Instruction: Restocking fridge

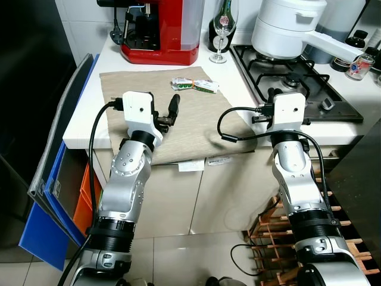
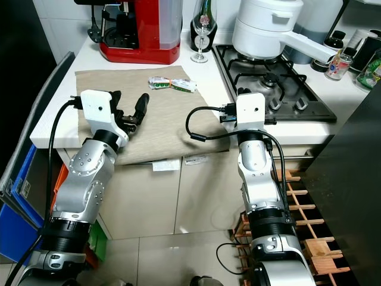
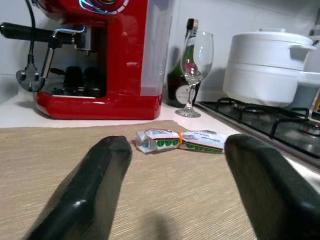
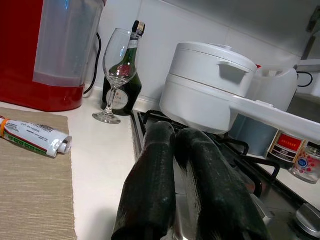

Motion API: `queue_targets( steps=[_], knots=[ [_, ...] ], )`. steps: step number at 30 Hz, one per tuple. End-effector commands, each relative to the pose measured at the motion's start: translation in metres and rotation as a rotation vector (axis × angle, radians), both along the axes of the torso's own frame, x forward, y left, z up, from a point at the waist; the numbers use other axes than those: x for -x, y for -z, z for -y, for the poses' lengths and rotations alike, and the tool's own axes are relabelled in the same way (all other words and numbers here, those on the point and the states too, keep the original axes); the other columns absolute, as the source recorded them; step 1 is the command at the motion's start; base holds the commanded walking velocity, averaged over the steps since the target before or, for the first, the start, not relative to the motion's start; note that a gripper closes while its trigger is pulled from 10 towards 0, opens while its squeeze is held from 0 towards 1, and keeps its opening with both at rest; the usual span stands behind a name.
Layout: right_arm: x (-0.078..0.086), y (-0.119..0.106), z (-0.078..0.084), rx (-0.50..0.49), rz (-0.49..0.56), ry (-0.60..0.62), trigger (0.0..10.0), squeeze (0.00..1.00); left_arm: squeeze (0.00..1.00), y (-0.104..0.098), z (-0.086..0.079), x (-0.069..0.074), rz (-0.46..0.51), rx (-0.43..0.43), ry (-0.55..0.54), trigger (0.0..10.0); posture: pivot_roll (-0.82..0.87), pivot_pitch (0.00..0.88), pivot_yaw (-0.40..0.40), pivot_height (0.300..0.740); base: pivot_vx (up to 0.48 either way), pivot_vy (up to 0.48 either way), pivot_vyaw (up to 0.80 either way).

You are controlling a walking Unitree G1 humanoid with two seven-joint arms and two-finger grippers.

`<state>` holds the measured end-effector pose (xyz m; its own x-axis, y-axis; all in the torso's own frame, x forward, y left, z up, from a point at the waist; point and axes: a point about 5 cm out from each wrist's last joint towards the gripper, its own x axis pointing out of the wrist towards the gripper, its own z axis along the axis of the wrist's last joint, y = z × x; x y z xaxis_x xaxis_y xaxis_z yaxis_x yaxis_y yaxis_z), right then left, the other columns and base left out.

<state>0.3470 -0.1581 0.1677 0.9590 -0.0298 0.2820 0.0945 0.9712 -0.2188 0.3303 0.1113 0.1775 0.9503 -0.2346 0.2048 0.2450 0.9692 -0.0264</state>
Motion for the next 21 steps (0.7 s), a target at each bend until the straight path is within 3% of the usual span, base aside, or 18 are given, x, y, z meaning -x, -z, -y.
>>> queue_targets(
  steps=[1, 15, 21],
  knots=[
    [-0.0005, -0.0056, 0.0071, -0.013, 0.023, 0.022, 10.0, 0.0, 0.0, -0.0031, 0.0069, -0.0025, 0.009, -0.028, 0.034, 0.0, 0.0, 0.0, -0.041, 0.74, 0.0, 0.0, 0.0],
    [0.001, -0.0024, 0.0147, -0.021, -0.006, 0.056, 10.0, 0.0, 0.0, -0.002, 0.0066, -0.0032, 0.001, -0.035, 0.025, 0.0, 0.0, 0.0, -0.049, 0.74, 0.0, 0.0, 0.0],
    [0.0009, -0.0019, 0.0135, -0.025, -0.003, 0.05, 10.0, 0.0, 0.0, -0.0019, 0.0081, -0.0022, 0.001, -0.029, 0.028, 0.0, 0.01, 0.0, -0.05, 0.74, 0.0, 0.0, -0.52]
  ],
)
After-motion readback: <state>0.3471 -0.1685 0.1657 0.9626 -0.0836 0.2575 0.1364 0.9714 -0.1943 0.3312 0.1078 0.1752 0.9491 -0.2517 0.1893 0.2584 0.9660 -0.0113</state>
